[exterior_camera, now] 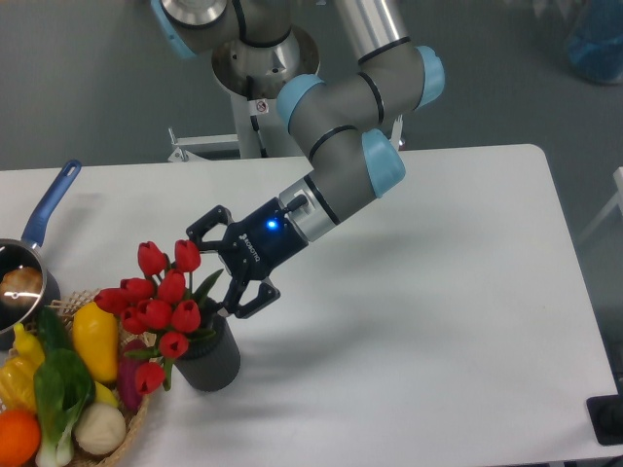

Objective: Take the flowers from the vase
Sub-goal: 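Lower the gripper around the tulip stems and close it, then lift the gripped tulips up out of the black vase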

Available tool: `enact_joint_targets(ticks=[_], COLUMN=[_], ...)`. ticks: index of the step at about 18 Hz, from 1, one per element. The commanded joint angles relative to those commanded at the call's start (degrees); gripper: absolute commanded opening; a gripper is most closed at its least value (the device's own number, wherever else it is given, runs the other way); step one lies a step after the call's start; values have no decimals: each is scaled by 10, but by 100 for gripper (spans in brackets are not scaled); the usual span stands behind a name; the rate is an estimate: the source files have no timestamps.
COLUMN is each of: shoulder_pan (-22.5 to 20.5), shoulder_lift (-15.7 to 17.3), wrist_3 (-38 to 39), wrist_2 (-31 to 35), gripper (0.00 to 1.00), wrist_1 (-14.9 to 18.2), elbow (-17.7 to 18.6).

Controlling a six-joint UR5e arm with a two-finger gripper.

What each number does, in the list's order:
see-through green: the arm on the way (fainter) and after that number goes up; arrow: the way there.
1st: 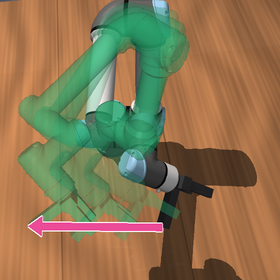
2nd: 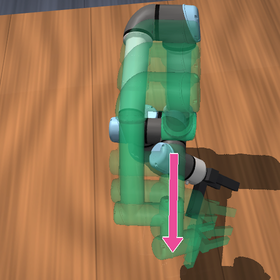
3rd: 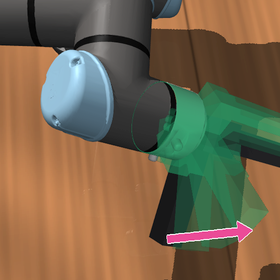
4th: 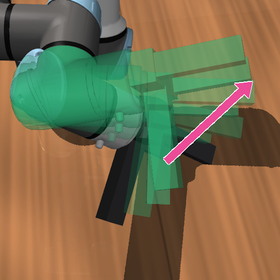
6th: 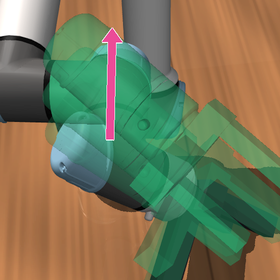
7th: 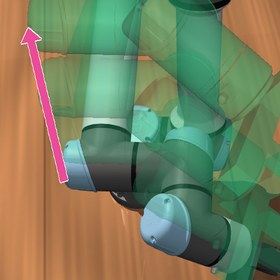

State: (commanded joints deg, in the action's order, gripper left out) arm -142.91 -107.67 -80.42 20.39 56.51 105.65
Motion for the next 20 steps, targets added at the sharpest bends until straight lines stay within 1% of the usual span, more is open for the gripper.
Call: enact_joint_targets(ticks=[9,12,16,20], shoulder_pan=[-11,-14,-14,-17], shoulder_lift=[3,8,28,62], wrist_3=[8,23,42,100], wrist_2=[0,-1,-23,-27], gripper=[0,0,0,0], wrist_1=[1,1,1,2], elbow=[0,-2,-3,-9])
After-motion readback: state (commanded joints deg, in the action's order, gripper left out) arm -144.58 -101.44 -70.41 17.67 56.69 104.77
